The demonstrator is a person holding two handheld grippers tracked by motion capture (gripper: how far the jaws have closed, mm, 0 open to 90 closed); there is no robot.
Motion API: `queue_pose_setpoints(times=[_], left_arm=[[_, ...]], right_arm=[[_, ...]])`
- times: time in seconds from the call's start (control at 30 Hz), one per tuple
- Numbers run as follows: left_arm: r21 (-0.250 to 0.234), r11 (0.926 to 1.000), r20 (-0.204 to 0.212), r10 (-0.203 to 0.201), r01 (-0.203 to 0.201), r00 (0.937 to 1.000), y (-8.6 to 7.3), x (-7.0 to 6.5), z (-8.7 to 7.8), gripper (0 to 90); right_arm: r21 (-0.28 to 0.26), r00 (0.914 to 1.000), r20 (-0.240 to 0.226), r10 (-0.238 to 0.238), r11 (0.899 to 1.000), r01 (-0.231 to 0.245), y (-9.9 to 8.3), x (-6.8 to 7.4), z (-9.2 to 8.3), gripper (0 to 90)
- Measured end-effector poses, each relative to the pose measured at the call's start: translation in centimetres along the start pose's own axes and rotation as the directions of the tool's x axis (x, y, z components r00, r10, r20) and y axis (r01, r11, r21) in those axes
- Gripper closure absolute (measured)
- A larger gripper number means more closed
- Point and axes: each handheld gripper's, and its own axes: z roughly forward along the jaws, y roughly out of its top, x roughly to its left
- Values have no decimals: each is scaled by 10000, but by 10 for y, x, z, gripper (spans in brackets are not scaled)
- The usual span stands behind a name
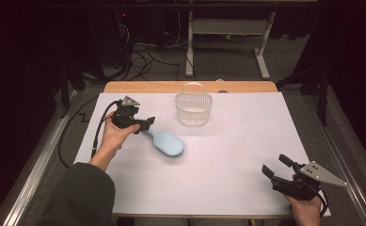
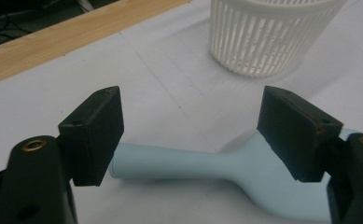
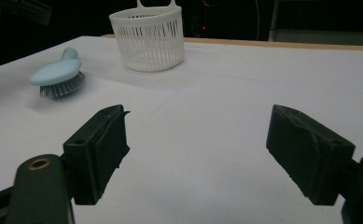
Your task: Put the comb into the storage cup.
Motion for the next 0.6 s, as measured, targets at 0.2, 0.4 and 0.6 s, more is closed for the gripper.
queue_pose_setpoints(times=[0.2,0.4,0.6], left_arm=[[594,9982,-320,-21,40,9995,11,2,11,259],[1386,9900,-782,387,-276,9962,21,2,25,321],[2130,9765,-874,536,-339,9947,27,4,38,431]], right_arm=[[7,9999,-94,37,10000,-37,0,0,1,213],[59,9998,-178,27,10000,-26,0,0,1,213],[63,9998,-216,32,10000,-31,0,0,1,213]])
